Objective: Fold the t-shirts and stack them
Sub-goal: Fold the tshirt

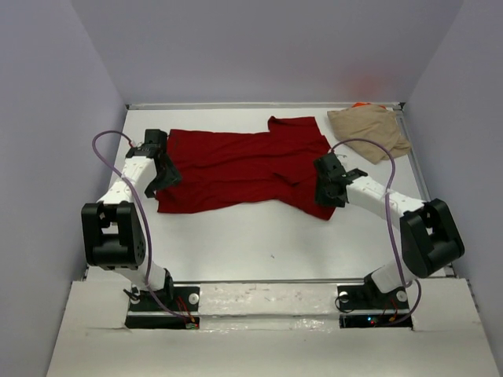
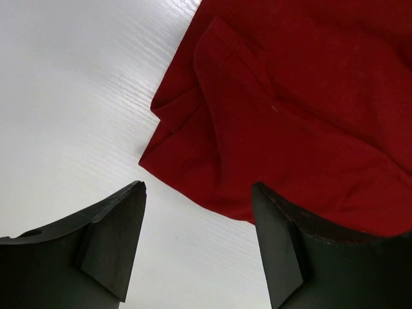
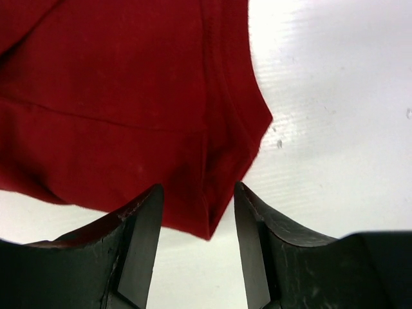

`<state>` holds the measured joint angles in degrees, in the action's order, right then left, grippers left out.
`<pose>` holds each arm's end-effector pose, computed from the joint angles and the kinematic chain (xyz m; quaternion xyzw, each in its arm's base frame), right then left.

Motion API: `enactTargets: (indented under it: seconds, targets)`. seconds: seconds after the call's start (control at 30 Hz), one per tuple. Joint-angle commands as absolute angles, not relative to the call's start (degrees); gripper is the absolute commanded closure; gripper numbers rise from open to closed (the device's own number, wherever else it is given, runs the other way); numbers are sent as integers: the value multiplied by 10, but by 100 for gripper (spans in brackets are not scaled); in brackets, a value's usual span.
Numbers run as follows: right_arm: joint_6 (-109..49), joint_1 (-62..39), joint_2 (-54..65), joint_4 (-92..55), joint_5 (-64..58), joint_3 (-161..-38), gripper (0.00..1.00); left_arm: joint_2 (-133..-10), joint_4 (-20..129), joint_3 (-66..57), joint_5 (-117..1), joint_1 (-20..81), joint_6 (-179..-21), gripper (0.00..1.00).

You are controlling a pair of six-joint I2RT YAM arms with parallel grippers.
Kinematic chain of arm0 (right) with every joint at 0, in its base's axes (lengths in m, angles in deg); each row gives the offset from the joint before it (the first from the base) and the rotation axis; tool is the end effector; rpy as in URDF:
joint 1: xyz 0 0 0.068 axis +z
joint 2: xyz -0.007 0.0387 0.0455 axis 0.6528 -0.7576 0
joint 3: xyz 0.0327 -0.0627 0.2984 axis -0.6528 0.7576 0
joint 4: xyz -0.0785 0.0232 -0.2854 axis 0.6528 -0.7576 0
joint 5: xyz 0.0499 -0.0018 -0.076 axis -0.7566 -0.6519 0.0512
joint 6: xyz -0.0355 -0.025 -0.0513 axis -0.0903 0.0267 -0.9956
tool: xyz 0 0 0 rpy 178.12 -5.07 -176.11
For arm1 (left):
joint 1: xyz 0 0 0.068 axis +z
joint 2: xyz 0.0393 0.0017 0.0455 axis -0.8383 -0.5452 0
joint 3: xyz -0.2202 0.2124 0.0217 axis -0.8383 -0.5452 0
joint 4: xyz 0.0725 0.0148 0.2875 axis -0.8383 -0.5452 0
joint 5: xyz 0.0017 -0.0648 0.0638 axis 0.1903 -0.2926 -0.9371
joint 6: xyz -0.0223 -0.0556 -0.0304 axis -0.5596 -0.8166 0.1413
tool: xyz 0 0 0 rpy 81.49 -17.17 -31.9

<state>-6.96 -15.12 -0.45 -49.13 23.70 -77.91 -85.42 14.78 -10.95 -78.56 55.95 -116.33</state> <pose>0.3038 0.1262 0.1941 0.0721 0.9599 -0.0427 0.2674 0.3616 0.0052 0.2428 -0.2492 0.9304 0.0402 0.2659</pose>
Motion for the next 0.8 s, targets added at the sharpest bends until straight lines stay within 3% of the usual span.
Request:
enactTargets:
  seconds: [0.0,0.37,0.77]
  targets:
    - [-47,-139,44,-530,268,-787,46,-836,157,-101,-783,557,-1151,24]
    - [-16,-122,97,-521,218,-761,48,-825,153,-103,-779,551,-1147,24]
    - [-37,-117,64,-493,241,-773,47,-826,161,-159,-742,541,-1165,24]
